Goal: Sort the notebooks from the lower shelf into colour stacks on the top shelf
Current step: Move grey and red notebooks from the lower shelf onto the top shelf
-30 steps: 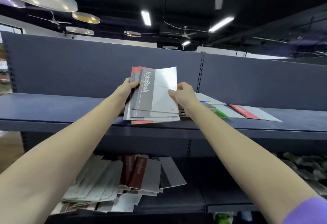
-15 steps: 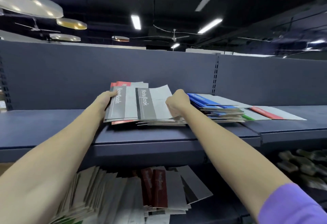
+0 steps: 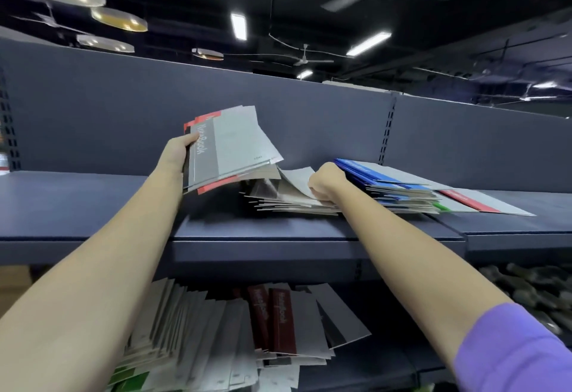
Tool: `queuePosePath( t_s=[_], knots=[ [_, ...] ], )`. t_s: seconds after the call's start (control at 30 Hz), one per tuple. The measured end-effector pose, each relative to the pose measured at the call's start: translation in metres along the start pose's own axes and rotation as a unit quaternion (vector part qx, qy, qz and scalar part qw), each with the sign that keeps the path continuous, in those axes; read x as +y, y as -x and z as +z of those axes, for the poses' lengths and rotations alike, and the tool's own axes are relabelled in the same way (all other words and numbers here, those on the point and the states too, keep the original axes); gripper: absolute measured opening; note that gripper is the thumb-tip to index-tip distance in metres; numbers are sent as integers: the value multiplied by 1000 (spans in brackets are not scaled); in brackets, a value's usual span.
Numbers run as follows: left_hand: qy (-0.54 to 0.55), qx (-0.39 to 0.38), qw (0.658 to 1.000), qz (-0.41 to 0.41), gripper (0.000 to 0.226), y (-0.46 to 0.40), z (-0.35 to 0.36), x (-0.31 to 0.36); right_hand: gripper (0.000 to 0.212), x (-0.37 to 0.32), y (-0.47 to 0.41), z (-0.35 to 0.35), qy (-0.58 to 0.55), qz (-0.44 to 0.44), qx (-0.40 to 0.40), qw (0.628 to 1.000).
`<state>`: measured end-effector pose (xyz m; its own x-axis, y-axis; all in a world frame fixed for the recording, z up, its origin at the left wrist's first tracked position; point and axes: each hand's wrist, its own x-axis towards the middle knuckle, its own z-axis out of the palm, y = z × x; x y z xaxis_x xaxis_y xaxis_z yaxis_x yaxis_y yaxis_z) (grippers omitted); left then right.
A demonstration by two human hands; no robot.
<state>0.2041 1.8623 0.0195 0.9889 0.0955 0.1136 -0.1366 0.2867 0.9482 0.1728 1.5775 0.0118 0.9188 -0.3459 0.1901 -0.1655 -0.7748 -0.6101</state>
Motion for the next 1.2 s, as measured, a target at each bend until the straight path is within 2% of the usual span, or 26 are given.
queuePosePath(
  t_s=[0.1, 0.2, 0.27, 0.3, 0.33, 0.4, 0.47, 0.5, 0.53, 0.63, 0.77, 0.87, 1.0, 1.1, 1.2],
  knots=[
    [2, -23, 1000, -13, 23, 4, 0, 2, 27, -5, 3, 2, 74, -23, 37, 996],
    [36, -27, 999, -10, 24, 6, -2, -1, 20, -9, 9, 5, 87, -44, 32, 995],
    [58, -20, 998, -8, 28, 10, -2, -1, 5, -11, 8, 6, 90, -48, 35, 994],
    [49, -15, 999, -9, 29, 9, -1, -2, 7, -12, 8, 7, 80, -56, 41, 994],
    [36, -18, 999, -16, 31, 13, 1, -1, 13, -16, 8, 6, 48, -62, 49, 996],
    [-17, -20, 999, -35, 37, 14, 6, -2, 21, -29, 11, 2, -110, -93, 36, 989],
    [-77, -35, 996, -35, 35, 15, 11, -6, 35, -43, 14, -4, -301, -45, -48, 951],
    [-112, -39, 992, -28, 31, 18, 15, -6, 36, -46, 16, -7, -348, -27, -85, 933],
    [-141, -47, 989, -21, 25, 21, 18, -7, 33, -46, 16, -7, -353, -30, -110, 929],
    [-186, -59, 981, -4, 19, 21, 23, -9, 24, -38, 17, -1, -289, -43, -110, 950],
    [-200, -62, 977, 32, 19, 13, 19, -8, 19, -30, 13, 3, -351, 4, -103, 931],
    [-190, -55, 980, 29, 18, 12, 17, -10, 16, -19, -1, 0, -324, 15, -68, 943],
    [-128, -20, 992, -5, 18, 12, 12, -10, 9, -2, -11, -8, -118, -48, 60, 990],
    [-52, 11, 998, -27, 20, 13, 8, -9, 14, 9, -10, -9, -3, -73, 60, 996],
    [-17, 29, 999, -30, 25, 13, 4, -8, 9, 12, -12, -3, 47, -84, 50, 994]
  ],
)
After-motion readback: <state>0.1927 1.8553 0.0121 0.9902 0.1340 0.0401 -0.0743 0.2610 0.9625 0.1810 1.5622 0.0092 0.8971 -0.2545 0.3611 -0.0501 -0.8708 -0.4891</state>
